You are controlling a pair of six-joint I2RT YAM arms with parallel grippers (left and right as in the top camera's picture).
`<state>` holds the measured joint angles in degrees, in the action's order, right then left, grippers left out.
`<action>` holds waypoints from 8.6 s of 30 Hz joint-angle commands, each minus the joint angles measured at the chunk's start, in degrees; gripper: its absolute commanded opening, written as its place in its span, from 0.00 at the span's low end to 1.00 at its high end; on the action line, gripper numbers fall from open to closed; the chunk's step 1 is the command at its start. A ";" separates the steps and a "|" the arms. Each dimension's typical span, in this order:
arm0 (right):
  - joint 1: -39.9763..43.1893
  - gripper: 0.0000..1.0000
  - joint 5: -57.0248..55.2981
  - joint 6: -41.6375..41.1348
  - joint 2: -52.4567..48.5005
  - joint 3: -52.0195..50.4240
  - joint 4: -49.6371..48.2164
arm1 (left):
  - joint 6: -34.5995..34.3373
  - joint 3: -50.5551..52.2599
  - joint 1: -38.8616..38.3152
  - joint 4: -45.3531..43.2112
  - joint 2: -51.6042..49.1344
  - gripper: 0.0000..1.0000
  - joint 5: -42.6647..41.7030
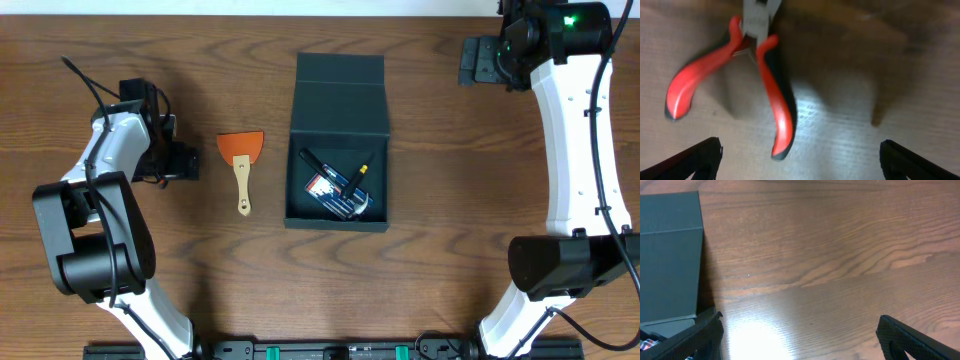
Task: Pack container
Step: 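Move the left gripper over the red-handled pliers, then lower the left gripper and grasp the red pliers, then carry the pliers over the box and release them inside, then move the left gripper to the orange scraper and grasp its handle, then lift the scraper and lower it into the box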
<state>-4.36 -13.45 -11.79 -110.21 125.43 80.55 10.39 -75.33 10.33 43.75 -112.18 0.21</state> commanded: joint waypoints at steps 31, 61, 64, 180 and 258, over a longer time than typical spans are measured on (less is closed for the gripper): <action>0.20 0.99 -0.02 -1.05 0.37 0.79 0.02 | 0.50 0.22 3.50 -4.55 -3.72 0.86 -8.52; 0.20 0.99 -0.02 -1.05 0.37 0.79 0.04 | -0.83 0.20 3.50 -2.58 -3.65 0.34 -2.08; 0.20 0.99 -0.02 -1.05 0.37 0.79 0.04 | -0.85 0.15 3.50 -2.51 -3.65 0.33 -2.10; 0.20 0.99 -0.02 -1.05 0.37 0.79 0.04 | -27.76 -13.51 -34.18 14.82 19.76 0.53 12.94; 0.20 0.99 -0.02 -1.05 0.37 0.79 0.04 | -18.03 2.49 -21.00 -2.54 11.15 0.06 1.27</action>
<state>-4.36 -13.45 -11.79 -110.21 125.43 80.55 -7.66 -70.98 -10.76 41.08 -106.59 -2.50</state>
